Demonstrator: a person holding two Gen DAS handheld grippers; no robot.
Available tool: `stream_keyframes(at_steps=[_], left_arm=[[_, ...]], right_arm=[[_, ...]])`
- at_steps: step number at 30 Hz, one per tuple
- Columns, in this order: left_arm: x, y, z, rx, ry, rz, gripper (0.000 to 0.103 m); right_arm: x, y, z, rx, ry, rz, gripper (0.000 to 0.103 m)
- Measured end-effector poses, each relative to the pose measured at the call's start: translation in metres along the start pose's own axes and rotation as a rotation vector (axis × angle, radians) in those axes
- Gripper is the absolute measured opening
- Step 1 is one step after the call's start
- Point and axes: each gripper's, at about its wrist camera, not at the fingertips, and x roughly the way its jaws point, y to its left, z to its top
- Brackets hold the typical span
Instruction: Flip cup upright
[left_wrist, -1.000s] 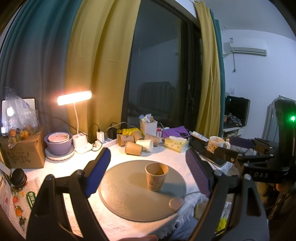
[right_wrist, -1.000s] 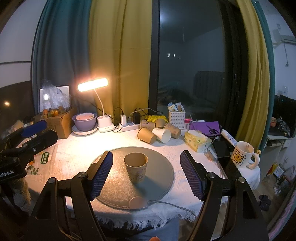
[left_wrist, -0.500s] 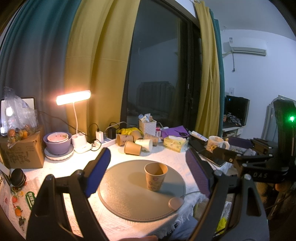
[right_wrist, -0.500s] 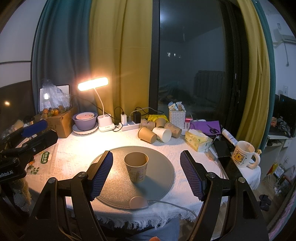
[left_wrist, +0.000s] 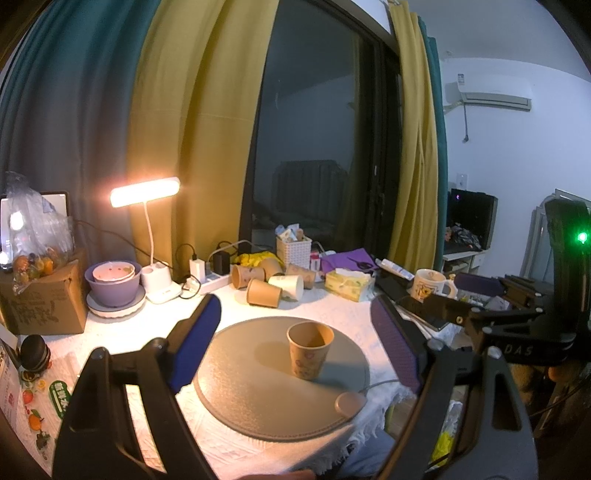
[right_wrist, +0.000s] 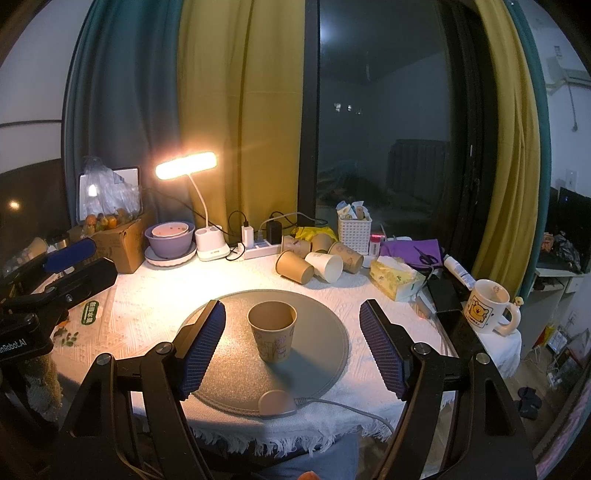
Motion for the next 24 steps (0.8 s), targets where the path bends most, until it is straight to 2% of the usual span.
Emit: stream_keyframes(at_steps=[24], left_arm=[[0.0003,0.0009,0.0009,-0.002,0.002,-0.002,0.084]], right_arm=[[0.0011,0.0001,0.0001,0.000,0.002,0.001,0.078]])
